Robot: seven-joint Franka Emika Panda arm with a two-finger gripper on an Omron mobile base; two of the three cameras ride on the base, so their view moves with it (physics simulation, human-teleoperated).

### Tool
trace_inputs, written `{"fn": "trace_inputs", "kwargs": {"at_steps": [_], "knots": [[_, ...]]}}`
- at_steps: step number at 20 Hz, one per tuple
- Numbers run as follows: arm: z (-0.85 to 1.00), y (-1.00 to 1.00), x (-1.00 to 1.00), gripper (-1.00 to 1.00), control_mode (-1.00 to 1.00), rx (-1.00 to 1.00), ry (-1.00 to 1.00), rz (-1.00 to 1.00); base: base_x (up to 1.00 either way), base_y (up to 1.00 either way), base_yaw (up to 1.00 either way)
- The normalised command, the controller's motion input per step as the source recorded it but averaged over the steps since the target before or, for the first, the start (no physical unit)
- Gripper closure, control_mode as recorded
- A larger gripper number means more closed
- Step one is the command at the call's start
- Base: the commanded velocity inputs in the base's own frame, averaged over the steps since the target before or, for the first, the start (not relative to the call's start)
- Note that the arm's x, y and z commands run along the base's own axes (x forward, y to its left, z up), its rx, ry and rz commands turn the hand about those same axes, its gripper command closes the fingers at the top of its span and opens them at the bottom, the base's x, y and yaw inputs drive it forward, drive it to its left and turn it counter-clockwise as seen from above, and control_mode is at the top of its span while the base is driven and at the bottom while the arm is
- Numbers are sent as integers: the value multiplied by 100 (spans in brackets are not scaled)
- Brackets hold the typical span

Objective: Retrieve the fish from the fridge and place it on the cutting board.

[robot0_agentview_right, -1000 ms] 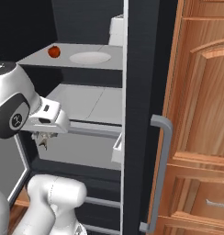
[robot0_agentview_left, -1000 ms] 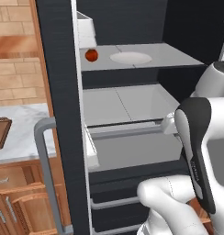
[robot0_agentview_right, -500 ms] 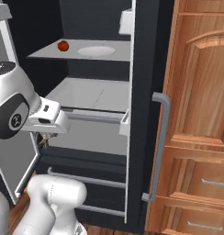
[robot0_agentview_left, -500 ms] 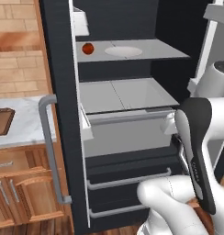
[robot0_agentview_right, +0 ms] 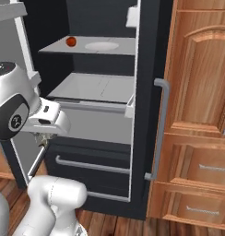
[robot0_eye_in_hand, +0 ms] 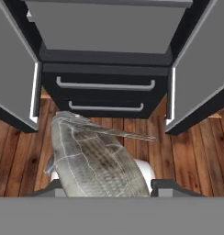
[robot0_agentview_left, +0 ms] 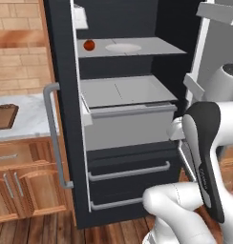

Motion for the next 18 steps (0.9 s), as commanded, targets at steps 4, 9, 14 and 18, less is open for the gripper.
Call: {"fn": "trace_inputs", "kwargs": {"at_steps": [4,9,14,18], "knots": [[0,0,0,100,100,0,0,0,-54,0,0],[0,0,0,100,100,0,0,0,-57,18,0],[0,0,0,100,100,0,0,0,-37,60,0],[0,0,0,100,100,0,0,0,-19,64,-1]]}}
